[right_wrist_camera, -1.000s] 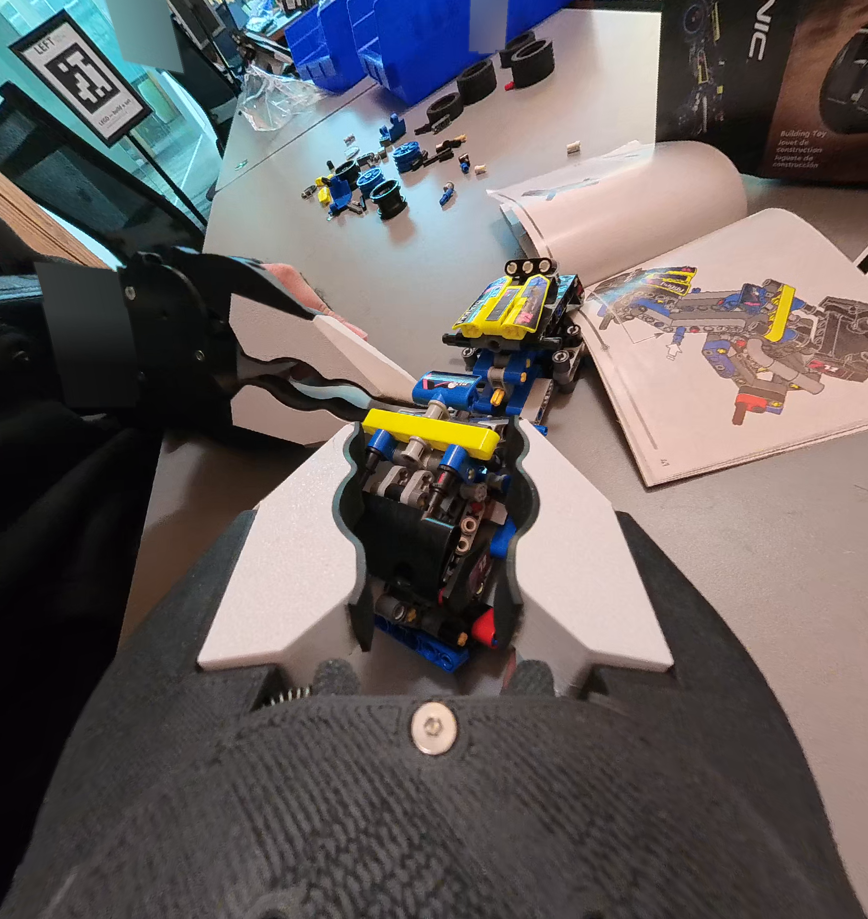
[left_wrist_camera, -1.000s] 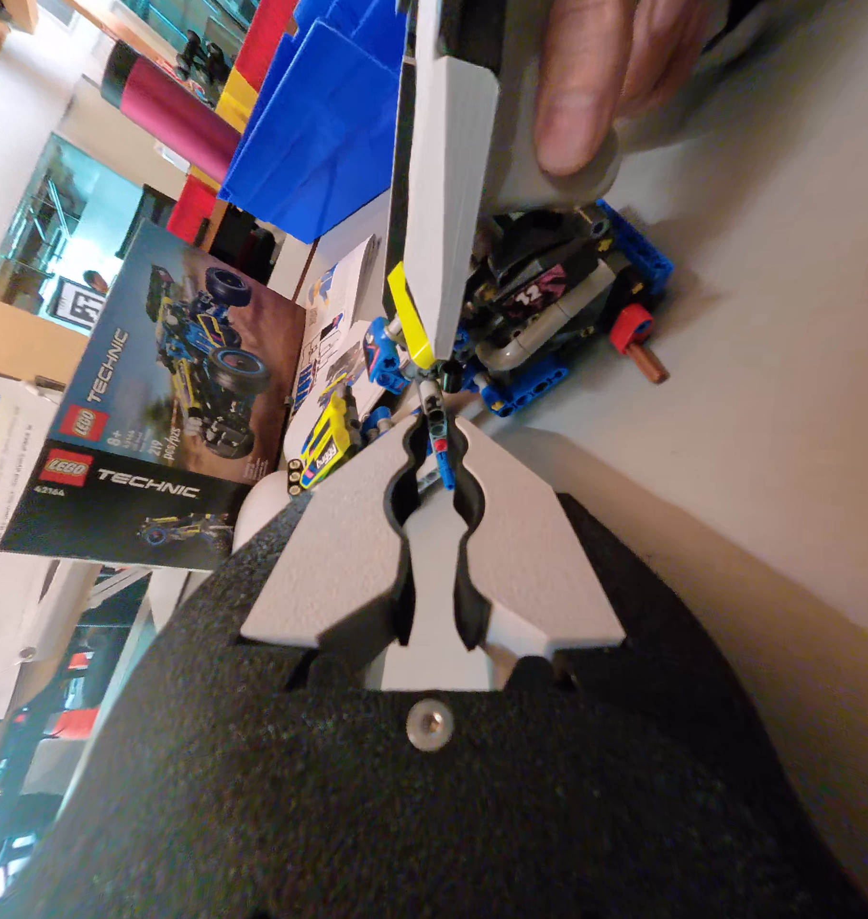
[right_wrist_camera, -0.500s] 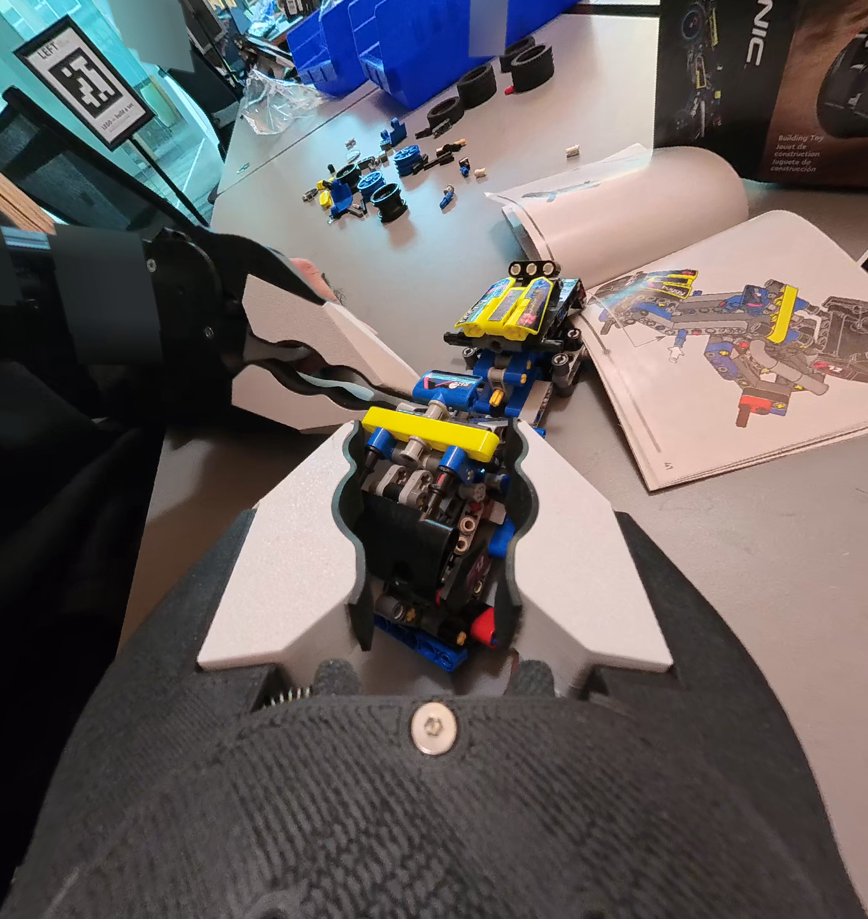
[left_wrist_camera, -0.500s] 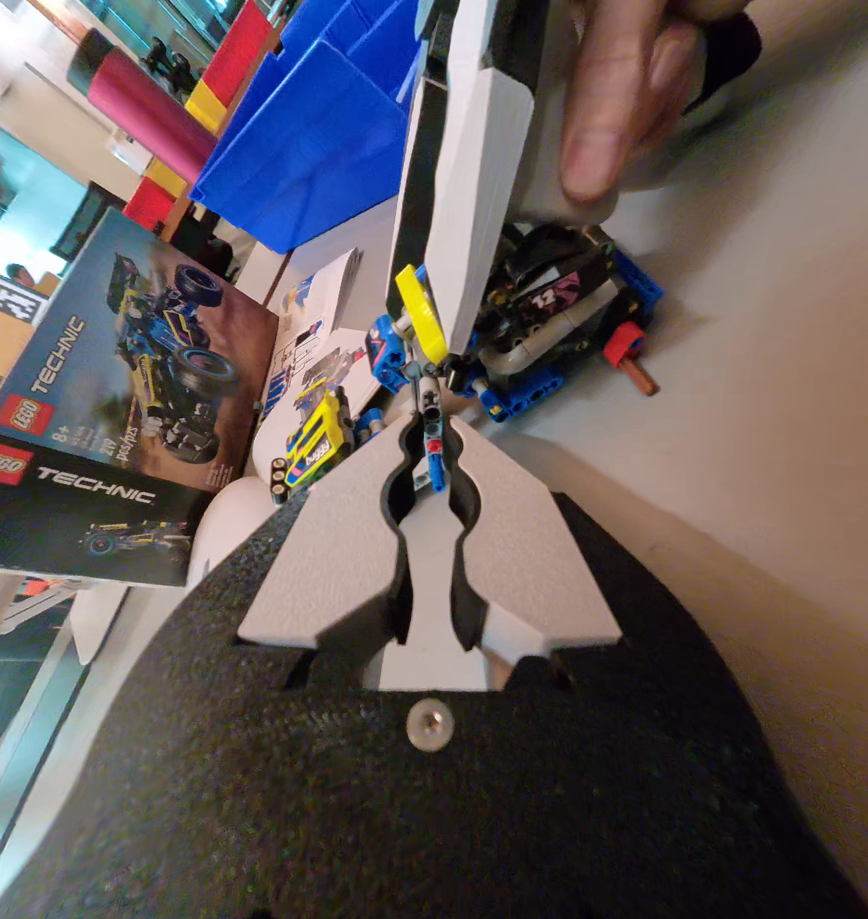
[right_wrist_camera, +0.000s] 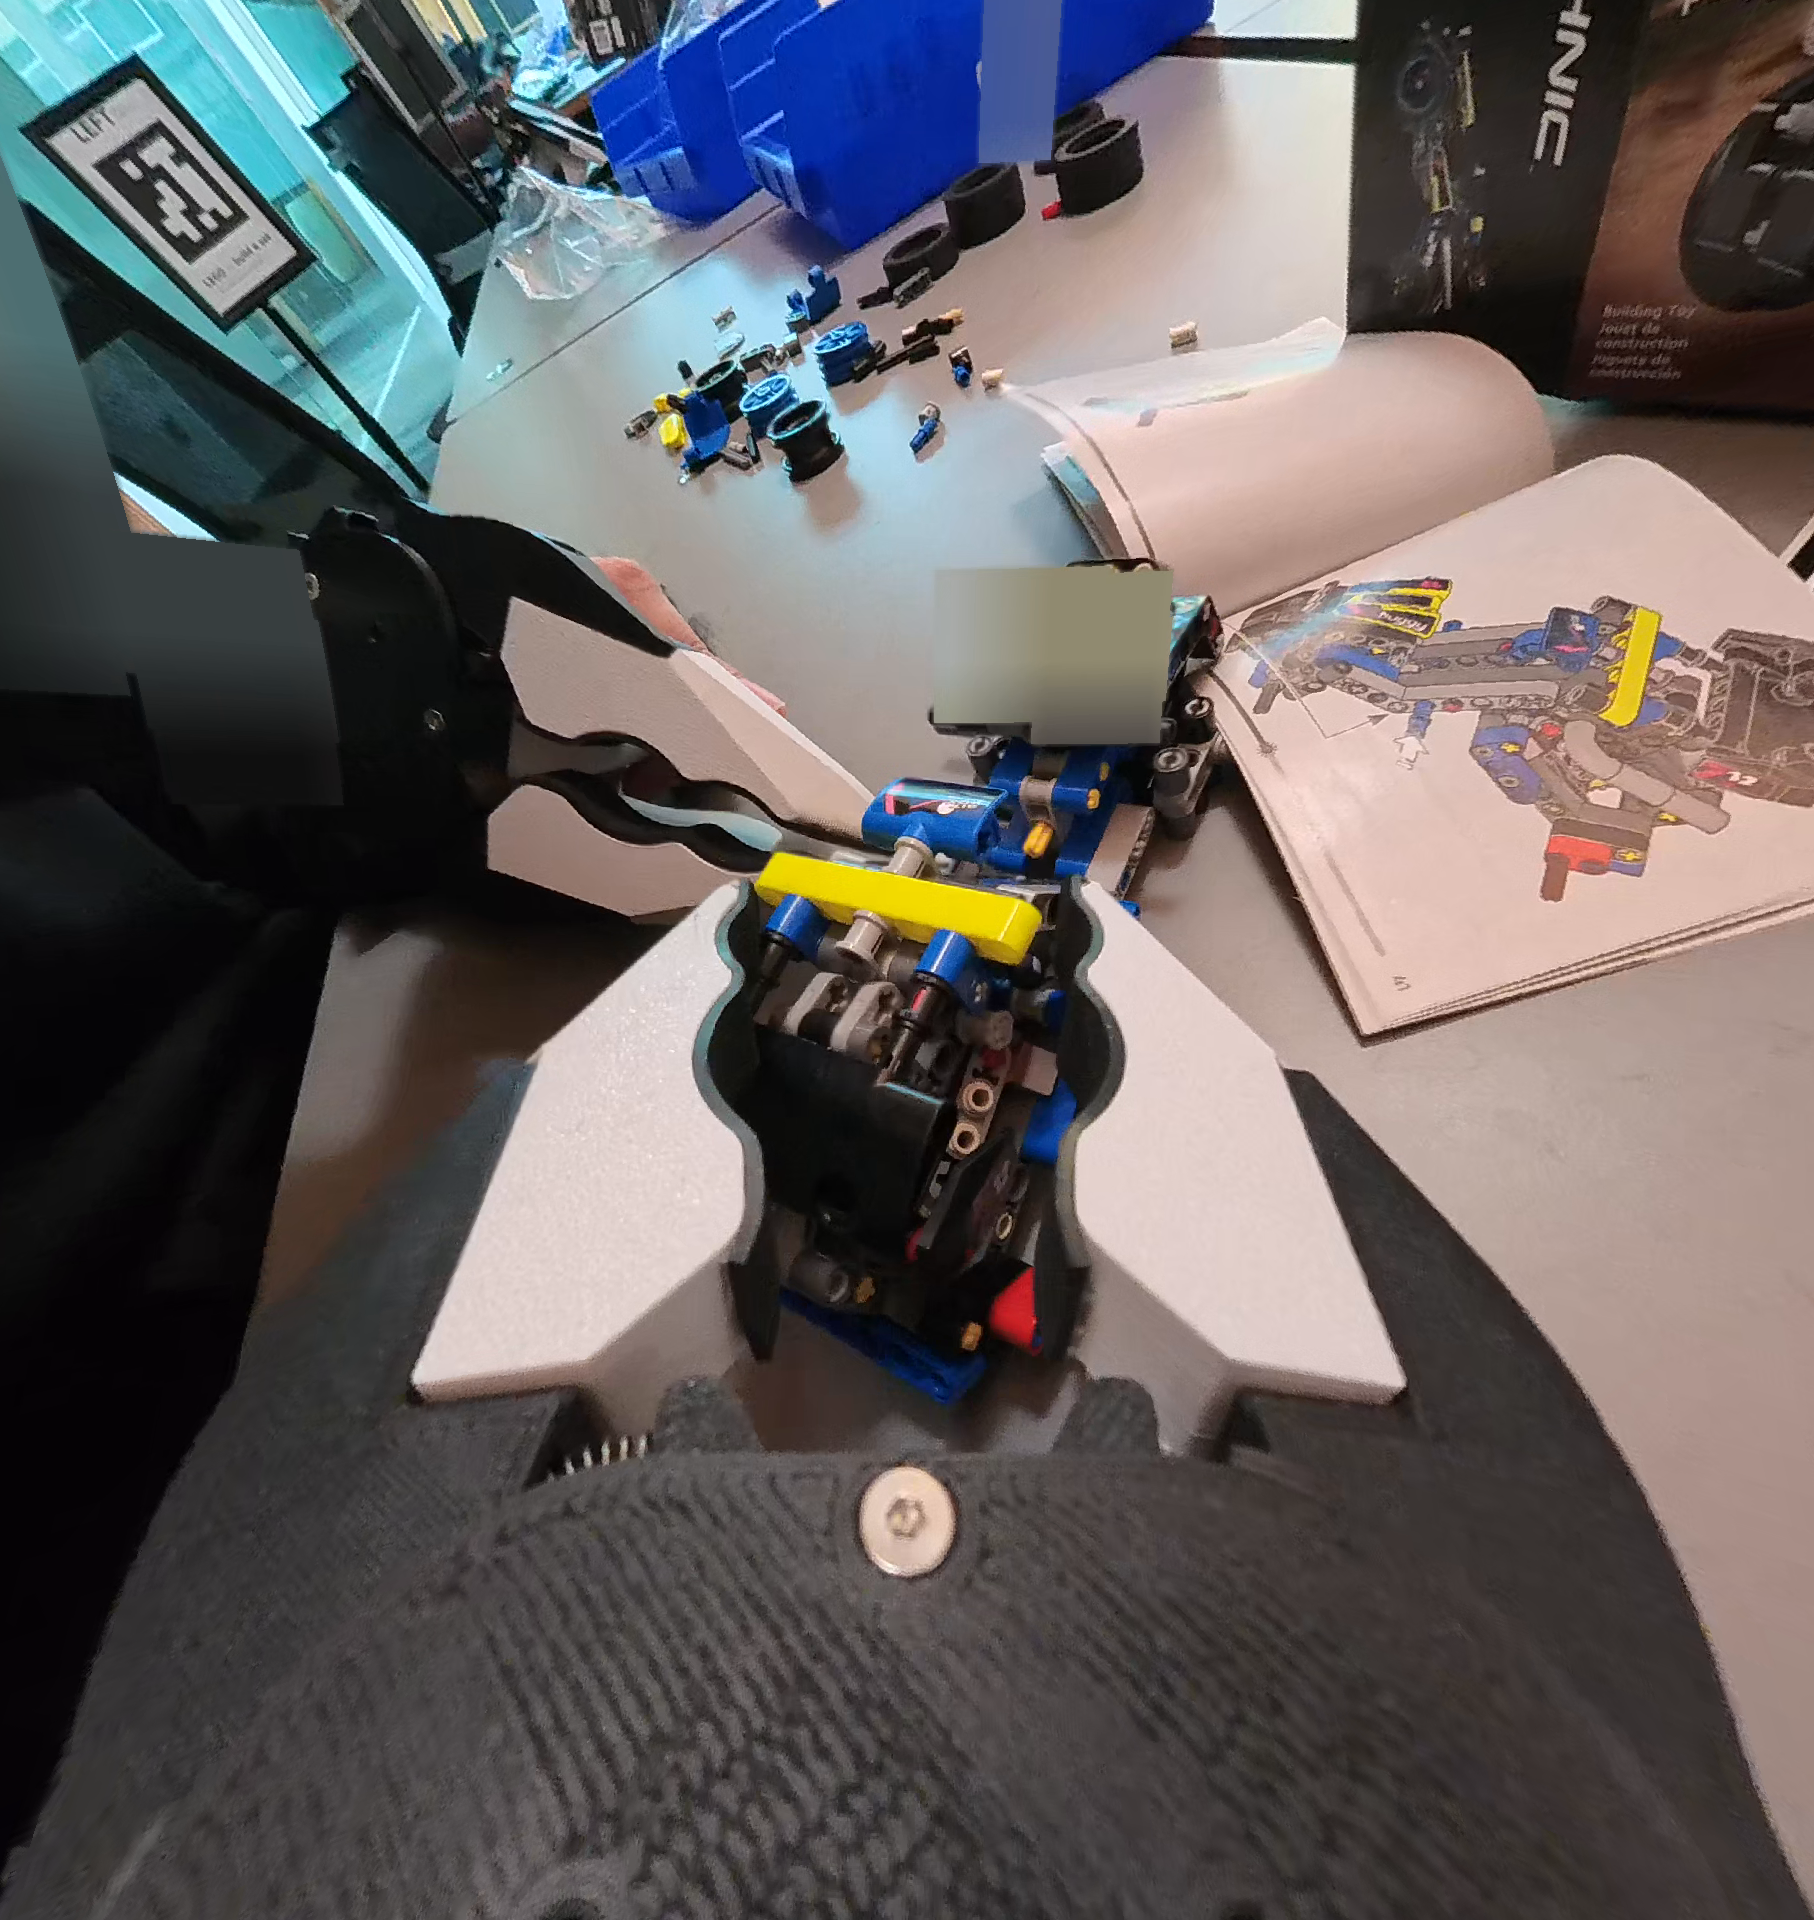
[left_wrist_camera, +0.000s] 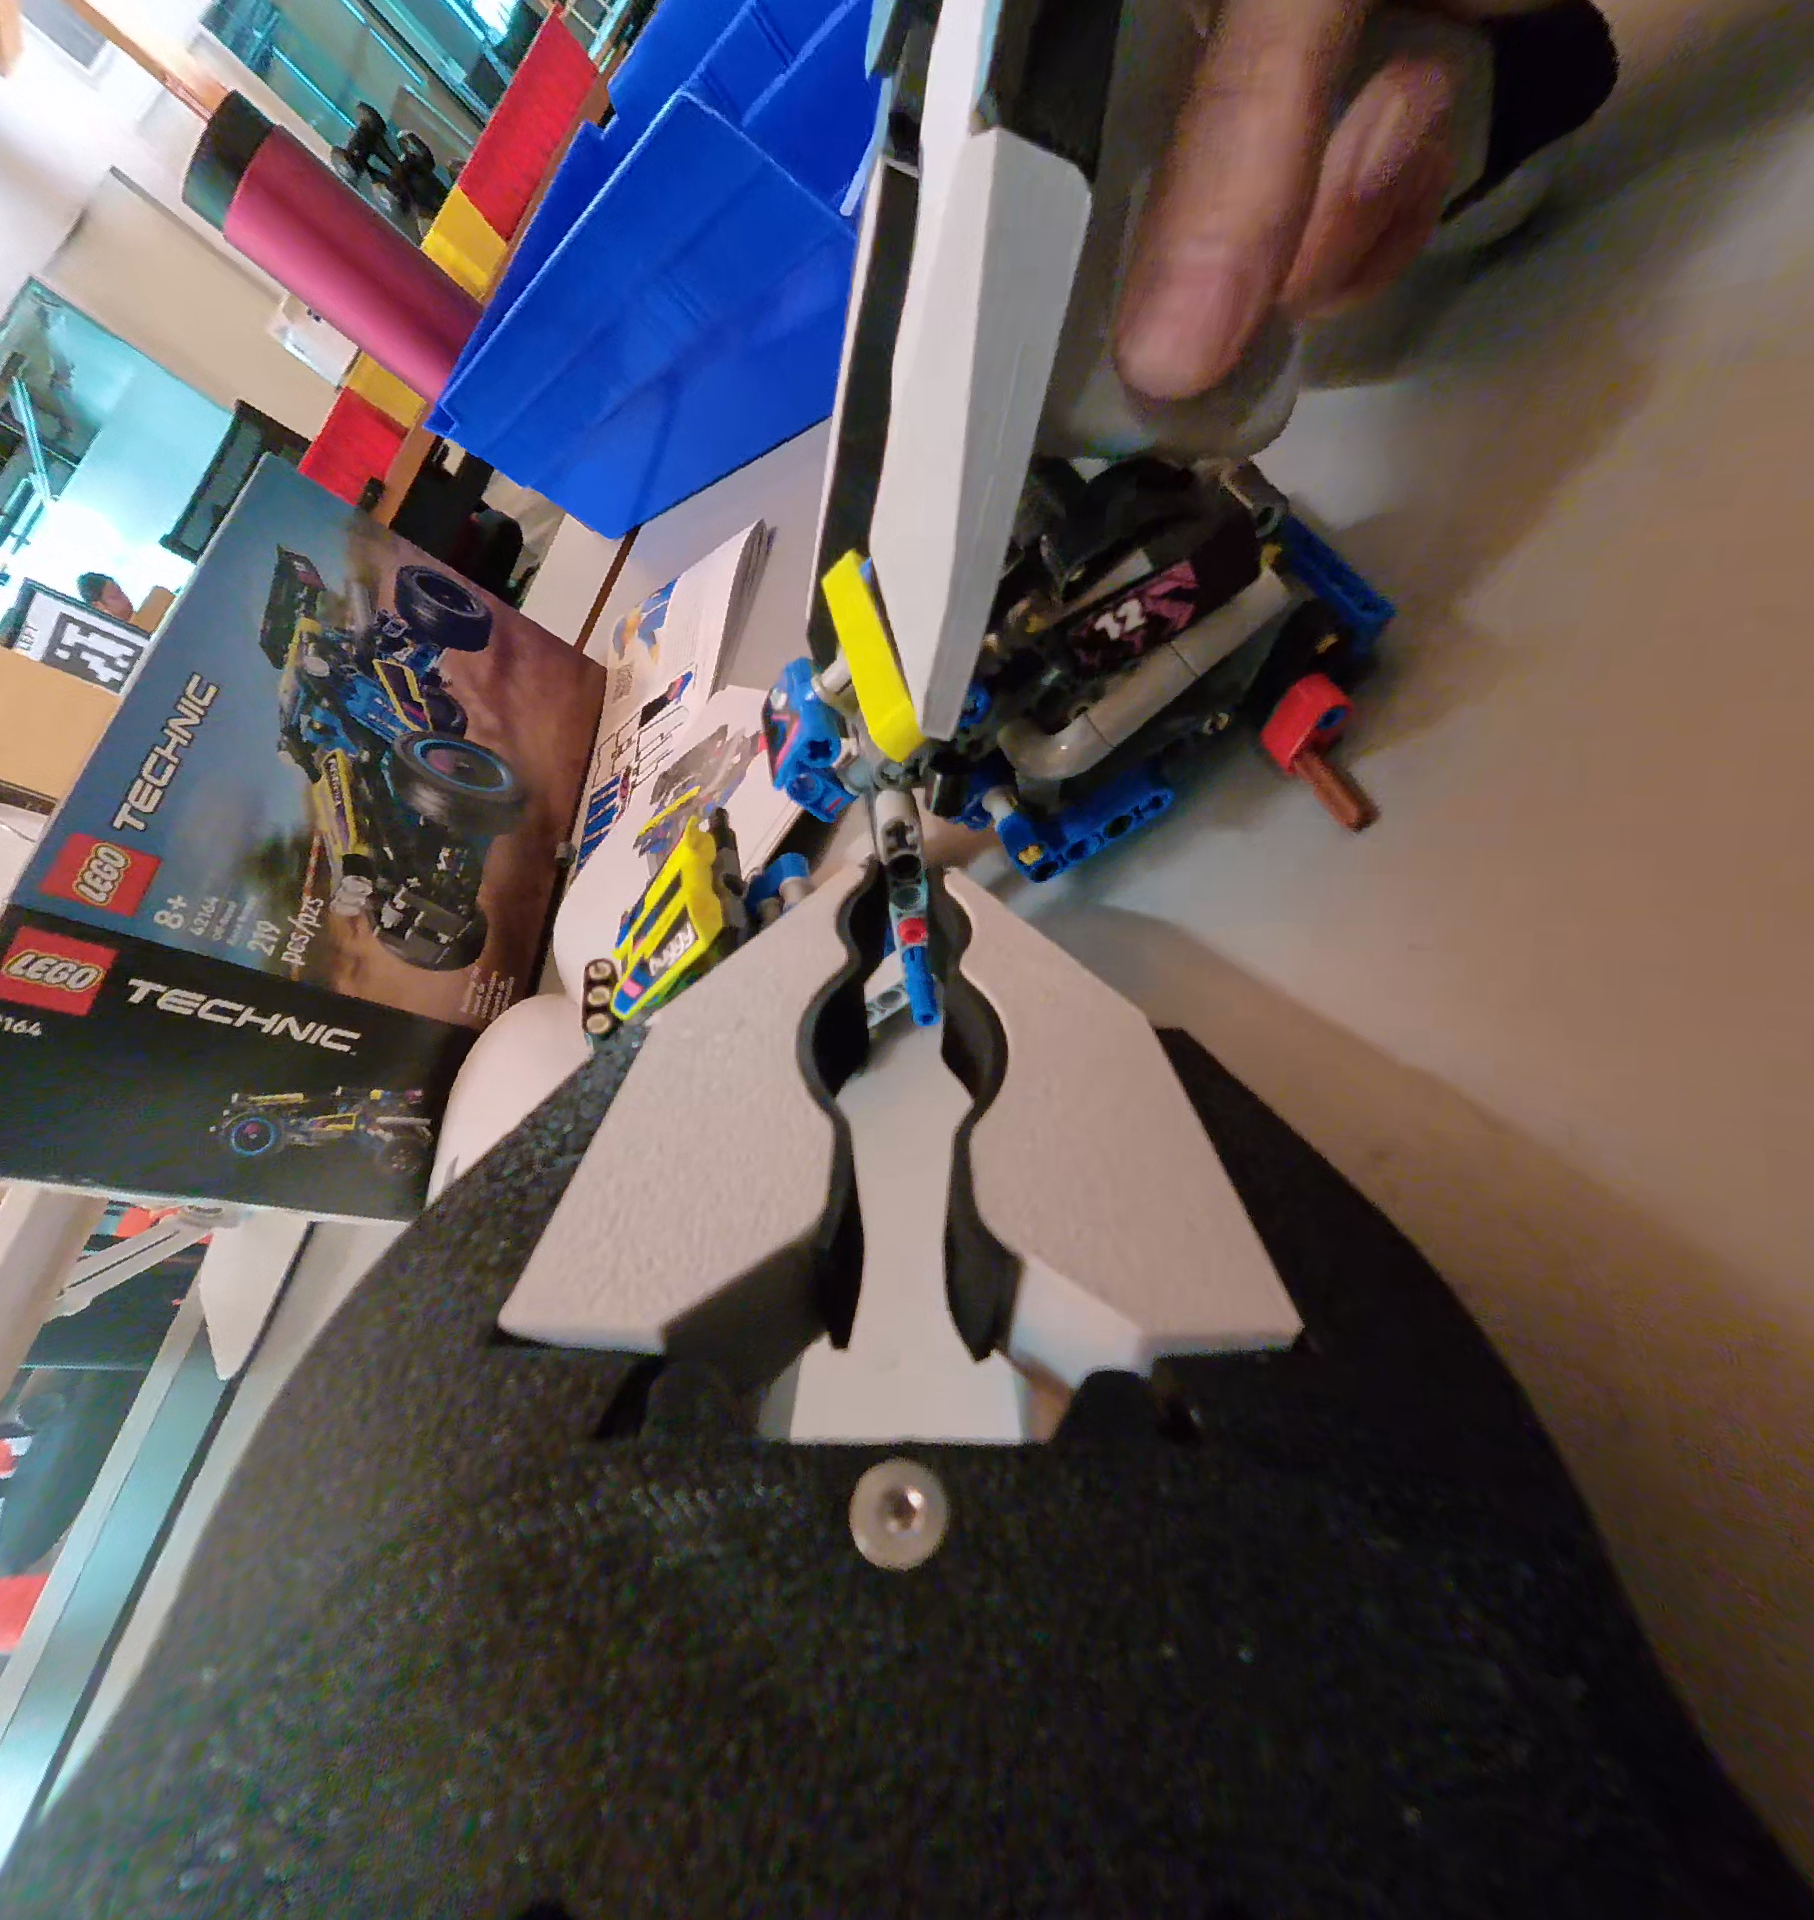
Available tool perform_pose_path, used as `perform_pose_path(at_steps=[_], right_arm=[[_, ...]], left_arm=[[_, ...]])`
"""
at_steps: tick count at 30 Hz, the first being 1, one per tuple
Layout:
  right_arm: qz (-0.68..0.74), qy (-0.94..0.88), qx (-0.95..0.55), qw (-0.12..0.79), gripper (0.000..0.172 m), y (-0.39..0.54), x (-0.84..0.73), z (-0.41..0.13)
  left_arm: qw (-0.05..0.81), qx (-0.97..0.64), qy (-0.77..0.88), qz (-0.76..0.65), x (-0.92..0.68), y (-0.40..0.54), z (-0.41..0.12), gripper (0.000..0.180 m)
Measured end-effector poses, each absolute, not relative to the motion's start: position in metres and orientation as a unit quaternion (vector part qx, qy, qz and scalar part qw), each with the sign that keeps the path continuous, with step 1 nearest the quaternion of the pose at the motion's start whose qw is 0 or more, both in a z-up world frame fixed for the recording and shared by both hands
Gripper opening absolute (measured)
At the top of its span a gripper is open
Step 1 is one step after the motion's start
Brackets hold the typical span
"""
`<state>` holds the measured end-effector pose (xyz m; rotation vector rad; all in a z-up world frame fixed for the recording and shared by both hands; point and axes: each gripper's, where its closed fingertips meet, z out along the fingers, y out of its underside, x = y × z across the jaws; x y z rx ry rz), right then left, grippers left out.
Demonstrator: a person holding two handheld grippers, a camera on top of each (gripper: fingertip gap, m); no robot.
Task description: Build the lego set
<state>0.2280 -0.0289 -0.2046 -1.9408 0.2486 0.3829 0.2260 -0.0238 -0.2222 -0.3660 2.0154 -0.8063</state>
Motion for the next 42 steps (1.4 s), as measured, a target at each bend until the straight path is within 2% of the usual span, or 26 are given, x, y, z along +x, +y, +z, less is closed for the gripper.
perform_pose_path(at_steps=[4, 8, 14, 27, 37, 41, 42], right_arm=[[0.151, 0.099, -0.822, 0.540, 0.055, -0.028, 0.226, -0.206], [0.152, 0.101, -0.822, 0.540, 0.055, -0.028, 0.227, -0.206], [0.151, 0.106, -0.821, 0.540, 0.055, -0.028, 0.228, -0.206], [0.162, 0.113, -0.817, 0.542, 0.055, -0.029, 0.230, -0.205], [0.164, 0.105, -0.814, 0.547, 0.055, -0.030, 0.228, -0.203], [0.135, 0.081, -0.800, 0.578, 0.057, -0.030, 0.228, -0.189], [0.110, 0.071, -0.804, 0.580, 0.066, -0.031, 0.229, -0.183]], left_arm=[[0.479, -0.129, 0.817, -0.295, 0.226, -0.023, -0.223, 0.004], [0.442, -0.158, 0.819, -0.329, 0.226, -0.024, -0.223, 0.004], [0.468, -0.140, 0.817, -0.305, 0.228, -0.023, -0.224, 0.004], [0.459, -0.131, 0.817, -0.323, 0.227, -0.026, -0.223, 0.005], [0.395, -0.159, 0.822, -0.378, 0.225, -0.025, -0.218, 0.004], [0.370, -0.172, 0.820, -0.401, 0.222, -0.022, -0.215, 0.004], [0.369, -0.172, 0.821, -0.401, 0.221, -0.021, -0.216, 0.004]])
